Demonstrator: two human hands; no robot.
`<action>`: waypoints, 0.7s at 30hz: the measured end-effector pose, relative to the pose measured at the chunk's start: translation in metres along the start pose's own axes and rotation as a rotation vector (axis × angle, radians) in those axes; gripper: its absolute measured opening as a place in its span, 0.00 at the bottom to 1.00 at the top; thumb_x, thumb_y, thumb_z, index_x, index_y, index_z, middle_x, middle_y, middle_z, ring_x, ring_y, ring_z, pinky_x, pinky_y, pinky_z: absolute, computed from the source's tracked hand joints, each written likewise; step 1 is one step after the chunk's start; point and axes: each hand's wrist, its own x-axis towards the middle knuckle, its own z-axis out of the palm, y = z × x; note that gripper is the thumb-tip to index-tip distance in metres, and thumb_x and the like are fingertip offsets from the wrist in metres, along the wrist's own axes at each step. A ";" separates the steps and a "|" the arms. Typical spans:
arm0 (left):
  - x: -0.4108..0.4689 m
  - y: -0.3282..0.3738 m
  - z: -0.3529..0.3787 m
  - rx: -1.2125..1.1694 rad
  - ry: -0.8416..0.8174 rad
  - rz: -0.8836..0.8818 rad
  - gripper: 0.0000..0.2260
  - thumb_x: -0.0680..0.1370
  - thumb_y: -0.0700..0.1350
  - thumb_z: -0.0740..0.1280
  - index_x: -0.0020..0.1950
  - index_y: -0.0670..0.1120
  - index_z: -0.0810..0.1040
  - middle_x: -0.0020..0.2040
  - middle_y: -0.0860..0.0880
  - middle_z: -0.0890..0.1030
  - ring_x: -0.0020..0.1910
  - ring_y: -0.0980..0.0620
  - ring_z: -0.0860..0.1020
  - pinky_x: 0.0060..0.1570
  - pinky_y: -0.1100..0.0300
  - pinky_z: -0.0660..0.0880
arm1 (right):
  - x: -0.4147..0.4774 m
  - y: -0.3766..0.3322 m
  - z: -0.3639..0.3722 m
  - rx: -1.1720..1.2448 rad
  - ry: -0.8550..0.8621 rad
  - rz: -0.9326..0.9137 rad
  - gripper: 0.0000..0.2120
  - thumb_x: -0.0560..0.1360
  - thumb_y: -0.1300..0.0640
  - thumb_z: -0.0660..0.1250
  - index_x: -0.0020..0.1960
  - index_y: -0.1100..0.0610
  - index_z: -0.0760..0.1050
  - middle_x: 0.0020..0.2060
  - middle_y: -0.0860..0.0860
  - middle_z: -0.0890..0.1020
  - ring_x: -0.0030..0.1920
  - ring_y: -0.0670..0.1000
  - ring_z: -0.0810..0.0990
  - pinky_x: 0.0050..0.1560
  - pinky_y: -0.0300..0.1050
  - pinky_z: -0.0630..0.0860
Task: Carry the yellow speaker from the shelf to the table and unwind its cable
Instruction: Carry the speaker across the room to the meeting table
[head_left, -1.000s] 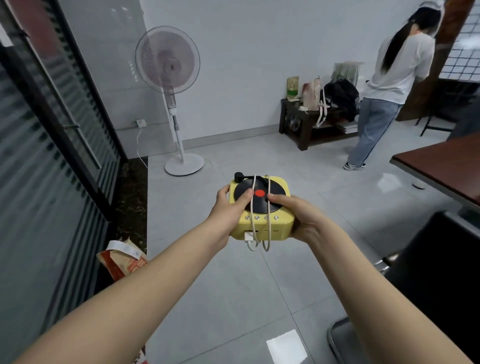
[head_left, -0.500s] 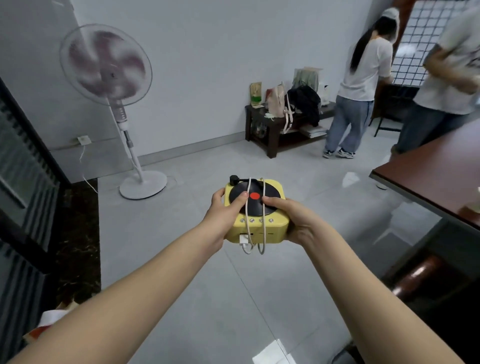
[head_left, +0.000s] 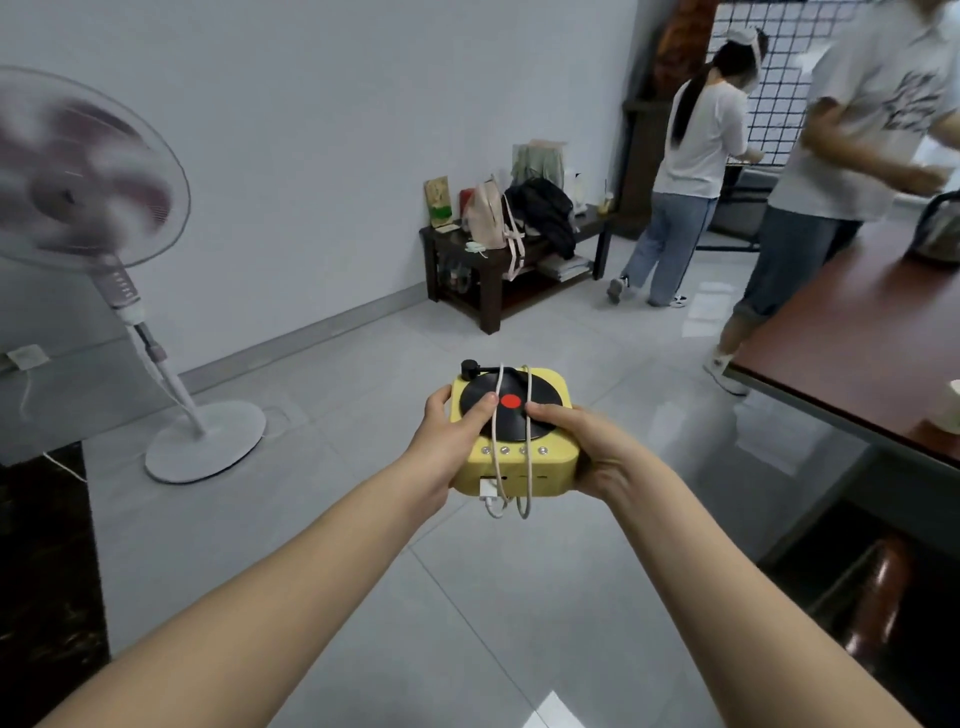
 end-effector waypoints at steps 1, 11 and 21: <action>0.011 0.003 0.002 -0.005 -0.013 -0.002 0.28 0.74 0.58 0.67 0.70 0.57 0.61 0.63 0.48 0.77 0.58 0.43 0.79 0.57 0.44 0.77 | 0.009 -0.005 -0.001 0.001 0.005 0.000 0.23 0.69 0.58 0.72 0.62 0.61 0.75 0.46 0.58 0.84 0.41 0.57 0.83 0.40 0.49 0.81; 0.141 0.051 0.037 0.023 -0.089 0.006 0.28 0.74 0.58 0.67 0.71 0.56 0.60 0.62 0.47 0.77 0.57 0.43 0.79 0.54 0.46 0.78 | 0.125 -0.066 -0.031 0.034 0.083 -0.023 0.25 0.68 0.57 0.73 0.63 0.61 0.74 0.46 0.58 0.84 0.40 0.57 0.84 0.40 0.50 0.81; 0.273 0.108 0.109 0.052 -0.184 0.000 0.27 0.75 0.57 0.67 0.71 0.56 0.61 0.62 0.47 0.77 0.56 0.43 0.79 0.54 0.45 0.78 | 0.230 -0.147 -0.091 0.105 0.180 -0.047 0.26 0.68 0.59 0.73 0.64 0.61 0.73 0.49 0.59 0.83 0.42 0.57 0.83 0.39 0.49 0.81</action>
